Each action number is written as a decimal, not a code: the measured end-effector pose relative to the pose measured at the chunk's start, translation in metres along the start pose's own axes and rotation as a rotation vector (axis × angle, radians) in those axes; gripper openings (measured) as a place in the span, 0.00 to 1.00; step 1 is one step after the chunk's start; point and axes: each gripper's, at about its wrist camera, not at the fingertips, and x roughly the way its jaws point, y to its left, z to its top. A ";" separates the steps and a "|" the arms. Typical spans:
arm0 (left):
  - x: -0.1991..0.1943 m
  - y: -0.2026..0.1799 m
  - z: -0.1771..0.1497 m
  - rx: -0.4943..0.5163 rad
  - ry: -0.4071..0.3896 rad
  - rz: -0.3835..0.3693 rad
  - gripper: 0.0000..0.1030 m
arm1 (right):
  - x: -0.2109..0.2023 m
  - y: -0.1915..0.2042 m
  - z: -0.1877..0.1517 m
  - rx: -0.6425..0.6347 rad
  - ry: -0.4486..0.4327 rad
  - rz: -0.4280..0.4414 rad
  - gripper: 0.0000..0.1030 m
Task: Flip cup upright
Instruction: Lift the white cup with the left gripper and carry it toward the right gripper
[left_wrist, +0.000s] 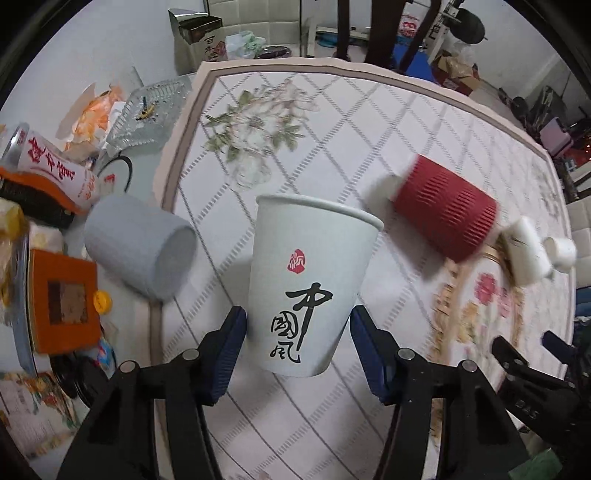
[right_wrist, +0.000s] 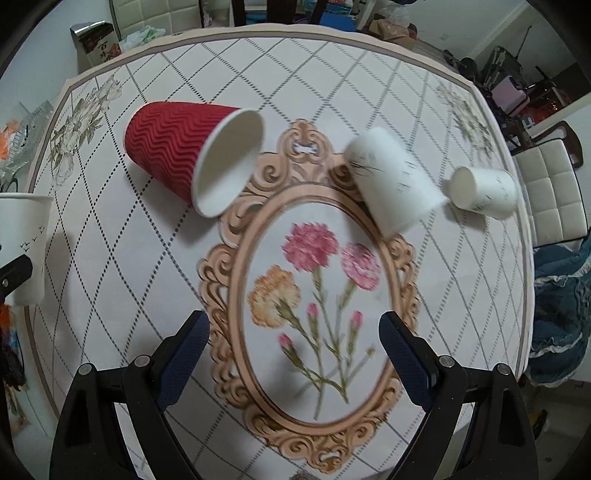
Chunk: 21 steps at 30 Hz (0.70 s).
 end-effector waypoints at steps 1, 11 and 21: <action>0.003 -0.007 -0.001 0.007 0.009 -0.006 0.54 | -0.002 -0.005 -0.004 0.005 -0.002 -0.001 0.91; -0.004 -0.069 -0.069 -0.055 0.064 -0.067 0.54 | -0.002 -0.072 -0.048 0.044 -0.006 0.000 0.91; 0.041 -0.125 -0.113 -0.254 0.160 -0.156 0.54 | 0.033 -0.140 -0.076 0.091 0.012 -0.014 0.91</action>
